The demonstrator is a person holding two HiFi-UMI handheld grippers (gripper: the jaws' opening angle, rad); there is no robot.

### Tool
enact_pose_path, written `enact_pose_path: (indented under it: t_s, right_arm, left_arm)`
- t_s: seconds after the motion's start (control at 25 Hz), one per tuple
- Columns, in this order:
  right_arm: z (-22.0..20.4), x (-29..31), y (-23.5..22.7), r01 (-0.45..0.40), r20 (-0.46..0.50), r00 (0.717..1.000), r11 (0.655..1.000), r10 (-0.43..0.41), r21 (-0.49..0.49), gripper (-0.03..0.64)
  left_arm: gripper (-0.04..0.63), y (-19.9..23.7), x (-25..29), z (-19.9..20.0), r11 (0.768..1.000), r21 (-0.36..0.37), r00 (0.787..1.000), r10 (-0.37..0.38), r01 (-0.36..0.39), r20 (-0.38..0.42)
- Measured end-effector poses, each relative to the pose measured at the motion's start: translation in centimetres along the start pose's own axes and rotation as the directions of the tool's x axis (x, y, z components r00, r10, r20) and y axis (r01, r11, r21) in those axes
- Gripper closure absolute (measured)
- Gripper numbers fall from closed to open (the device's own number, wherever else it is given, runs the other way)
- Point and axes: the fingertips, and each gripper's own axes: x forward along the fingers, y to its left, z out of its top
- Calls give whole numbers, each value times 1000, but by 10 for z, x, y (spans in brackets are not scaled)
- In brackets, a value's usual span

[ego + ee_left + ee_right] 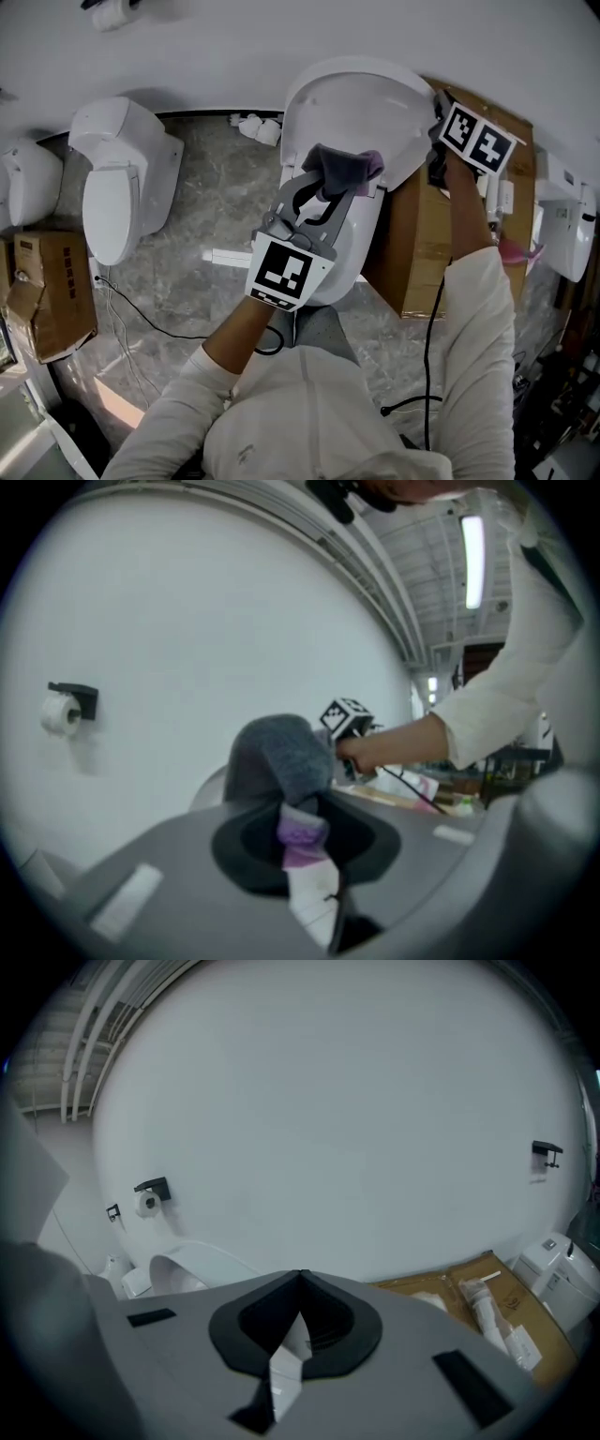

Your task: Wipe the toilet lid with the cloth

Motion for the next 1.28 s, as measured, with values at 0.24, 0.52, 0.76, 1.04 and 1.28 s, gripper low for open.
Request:
enact_pose_path:
  t_s: [0.24, 0.52, 0.76, 1.04, 1.28]
  right_arm:
    - [1, -9, 8, -14, 87, 996, 999, 11, 40, 602]
    - [3, -43, 27, -35, 170, 985, 999, 29, 31, 602]
    - [-4, -73, 39, -30, 215, 976, 999, 24, 23, 602]
    - [-21, -103, 78, -26, 267, 962, 993, 57, -119, 603]
    - [-49, -135, 94, -42, 294, 952, 988, 84, -148, 603]
  left_arm:
    - [529, 9, 32, -12, 999, -9, 999, -48, 48, -17]
    - [529, 25, 65, -31, 997, -37, 998, -63, 61, -27]
    - [529, 39, 88, -48, 998, -46, 998, -53, 51, -42]
    - [529, 66, 108, -56, 998, -57, 999, 35, -36, -25]
    - [529, 95, 122, -56, 983, -60, 985, 174, -174, 0]
